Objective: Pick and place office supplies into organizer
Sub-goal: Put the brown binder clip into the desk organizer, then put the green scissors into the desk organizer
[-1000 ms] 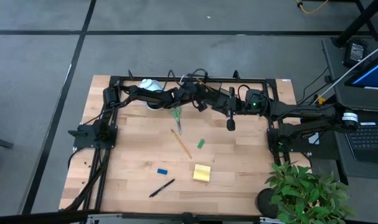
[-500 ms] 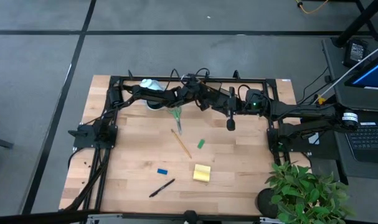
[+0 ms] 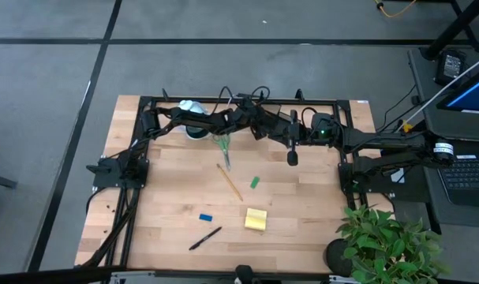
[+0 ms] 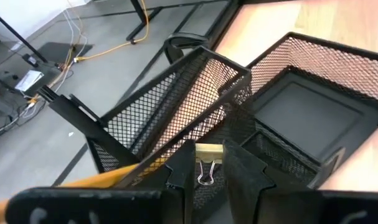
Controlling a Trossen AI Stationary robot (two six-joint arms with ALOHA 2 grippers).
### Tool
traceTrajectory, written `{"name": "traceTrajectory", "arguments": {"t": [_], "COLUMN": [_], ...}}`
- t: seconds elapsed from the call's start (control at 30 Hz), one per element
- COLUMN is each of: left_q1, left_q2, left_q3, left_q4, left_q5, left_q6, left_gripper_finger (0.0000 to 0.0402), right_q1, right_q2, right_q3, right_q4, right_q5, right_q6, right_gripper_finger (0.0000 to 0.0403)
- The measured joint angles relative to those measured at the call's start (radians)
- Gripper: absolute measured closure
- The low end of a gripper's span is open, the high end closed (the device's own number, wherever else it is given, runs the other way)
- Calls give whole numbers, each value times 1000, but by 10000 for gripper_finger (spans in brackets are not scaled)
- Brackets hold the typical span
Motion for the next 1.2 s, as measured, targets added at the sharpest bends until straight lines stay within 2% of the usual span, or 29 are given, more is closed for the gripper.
{"name": "traceTrajectory", "arguments": {"t": [0.23, 0.57, 0.83, 1.07, 1.2], "left_q1": [0, 0, -13, -69, -114], "left_q2": [0, 0, -5, -66, -135], "left_q3": [0, 0, 0, 0, -1], "left_q4": [-1, 0, 1, -27, -107], "left_q5": [0, -3, -10, -16, -17], "left_q6": [-1, 12, 39, 144, 172], "left_gripper_finger": [327, 300, 286, 295, 302], "right_q1": [0, 0, 0, 0, 0], "right_q2": [0, 0, 0, 0, 0], "right_q3": [0, 0, 0, 0, 0], "right_q4": [-1, -1, -1, -3, -7], "right_q5": [0, 0, 0, 0, 0], "right_q6": [5, 7, 7, 7, 7], "right_gripper_finger": [380, 397, 379, 378, 378]}}
